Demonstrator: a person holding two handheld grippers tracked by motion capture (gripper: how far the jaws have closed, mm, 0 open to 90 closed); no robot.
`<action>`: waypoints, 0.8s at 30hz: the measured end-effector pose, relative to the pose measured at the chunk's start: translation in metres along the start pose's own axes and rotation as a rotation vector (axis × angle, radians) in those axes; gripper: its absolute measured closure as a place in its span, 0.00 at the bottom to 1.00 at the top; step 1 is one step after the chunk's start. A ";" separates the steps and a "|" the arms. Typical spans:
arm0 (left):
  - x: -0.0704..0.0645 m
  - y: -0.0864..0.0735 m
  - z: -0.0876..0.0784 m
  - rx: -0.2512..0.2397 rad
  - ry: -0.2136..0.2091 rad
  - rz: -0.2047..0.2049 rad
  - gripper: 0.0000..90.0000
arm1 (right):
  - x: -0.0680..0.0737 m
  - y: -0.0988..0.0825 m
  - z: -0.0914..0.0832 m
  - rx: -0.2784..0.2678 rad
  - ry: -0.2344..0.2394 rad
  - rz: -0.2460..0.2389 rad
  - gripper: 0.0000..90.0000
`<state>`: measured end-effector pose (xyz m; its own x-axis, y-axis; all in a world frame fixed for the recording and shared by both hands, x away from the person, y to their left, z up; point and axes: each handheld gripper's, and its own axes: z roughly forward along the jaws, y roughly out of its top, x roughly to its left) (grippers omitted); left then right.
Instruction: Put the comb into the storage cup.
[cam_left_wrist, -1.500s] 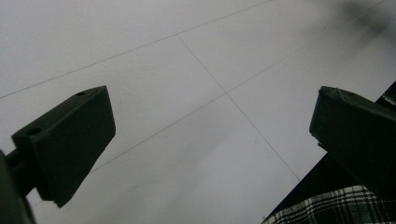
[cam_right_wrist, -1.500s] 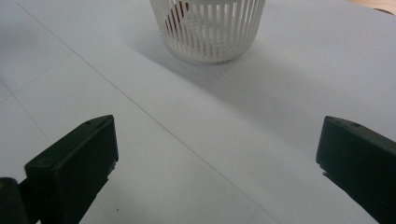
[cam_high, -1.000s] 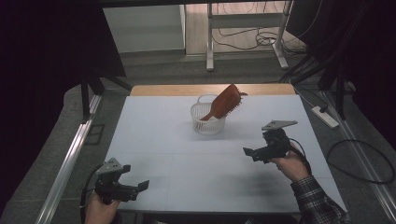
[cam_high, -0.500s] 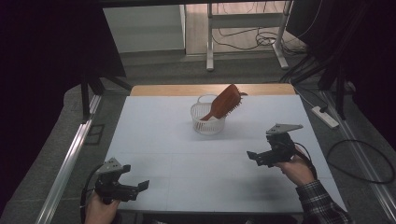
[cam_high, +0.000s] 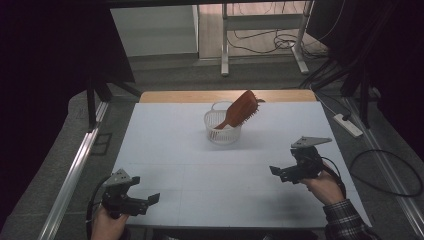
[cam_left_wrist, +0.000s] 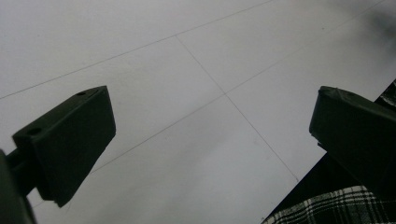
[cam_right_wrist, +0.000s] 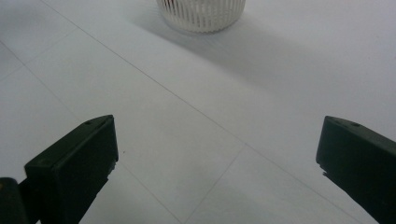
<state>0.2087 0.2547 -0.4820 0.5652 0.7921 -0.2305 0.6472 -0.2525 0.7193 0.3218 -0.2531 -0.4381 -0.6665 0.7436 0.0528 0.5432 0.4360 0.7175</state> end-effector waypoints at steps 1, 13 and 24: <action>0.000 0.000 0.000 -0.001 0.000 -0.001 0.00 | 0.000 -0.001 -0.001 -0.002 0.002 -0.001 0.00; 0.000 0.000 0.000 -0.001 0.000 -0.001 0.00 | -0.004 -0.011 -0.009 0.002 -0.014 0.014 0.00; 0.000 0.000 0.000 0.000 -0.001 -0.001 0.00 | -0.008 -0.021 -0.017 -0.010 -0.026 0.029 0.00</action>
<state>0.2092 0.2546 -0.4821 0.5653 0.7915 -0.2321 0.6479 -0.2520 0.7188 0.3068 -0.2764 -0.4412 -0.6369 0.7689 0.0556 0.5570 0.4092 0.7227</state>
